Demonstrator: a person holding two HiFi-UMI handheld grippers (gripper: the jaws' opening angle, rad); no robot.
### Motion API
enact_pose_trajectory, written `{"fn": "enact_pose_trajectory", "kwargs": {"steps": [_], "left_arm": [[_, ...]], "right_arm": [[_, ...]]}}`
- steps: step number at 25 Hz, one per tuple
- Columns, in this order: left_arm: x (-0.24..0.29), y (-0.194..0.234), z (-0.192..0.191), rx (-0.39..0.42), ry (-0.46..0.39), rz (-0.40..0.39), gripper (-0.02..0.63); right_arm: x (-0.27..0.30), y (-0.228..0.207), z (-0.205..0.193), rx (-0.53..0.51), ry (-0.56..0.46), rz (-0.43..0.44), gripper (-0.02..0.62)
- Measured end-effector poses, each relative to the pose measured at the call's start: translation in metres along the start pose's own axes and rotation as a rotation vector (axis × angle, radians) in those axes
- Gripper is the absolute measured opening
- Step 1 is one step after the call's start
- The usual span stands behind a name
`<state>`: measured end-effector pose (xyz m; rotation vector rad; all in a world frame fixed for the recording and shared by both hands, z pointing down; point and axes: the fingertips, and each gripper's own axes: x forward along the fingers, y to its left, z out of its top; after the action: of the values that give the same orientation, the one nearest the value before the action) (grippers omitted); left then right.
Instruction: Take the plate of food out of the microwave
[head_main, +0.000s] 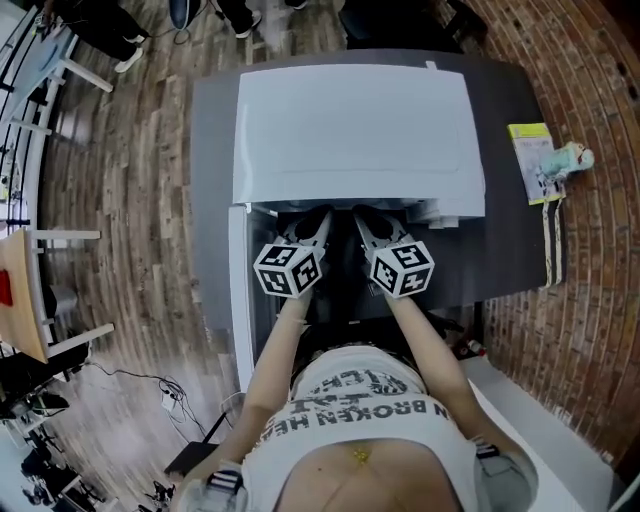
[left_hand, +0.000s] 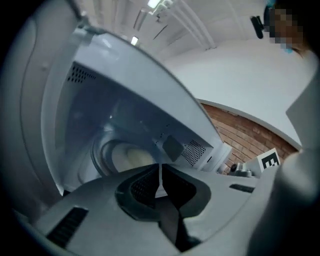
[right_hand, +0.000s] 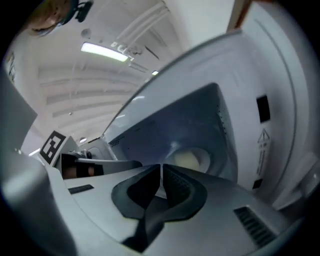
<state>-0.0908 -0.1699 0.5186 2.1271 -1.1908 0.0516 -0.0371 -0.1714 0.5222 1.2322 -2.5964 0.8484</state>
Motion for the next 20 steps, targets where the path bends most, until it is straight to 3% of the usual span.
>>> {"fn": "enact_pose_trajectory", "kwargs": {"steps": [4,6,8,11,20], "left_arm": [[0.014,0.022,-0.008,-0.146,0.0,-0.012,0.003],[0.018,0.031,-0.012,-0.178,0.005,0.003,0.006],[0.023,0.037,-0.016,-0.19,0.018,0.015,0.011],[0.031,0.045,-0.021,-0.236,0.026,0.029,0.04],[0.038,0.082,-0.021,-0.425,-0.057,0.132,0.067]], "right_arm": [[0.015,-0.027,-0.017,0.254,-0.011,-0.038,0.025],[0.017,-0.041,-0.025,0.359,-0.02,-0.062,0.089],[0.019,-0.053,-0.031,0.436,-0.033,-0.086,0.094],[0.023,-0.065,-0.036,0.487,-0.044,-0.116,0.1],[0.035,-0.084,-0.036,0.603,-0.076,-0.147,0.1]]}}
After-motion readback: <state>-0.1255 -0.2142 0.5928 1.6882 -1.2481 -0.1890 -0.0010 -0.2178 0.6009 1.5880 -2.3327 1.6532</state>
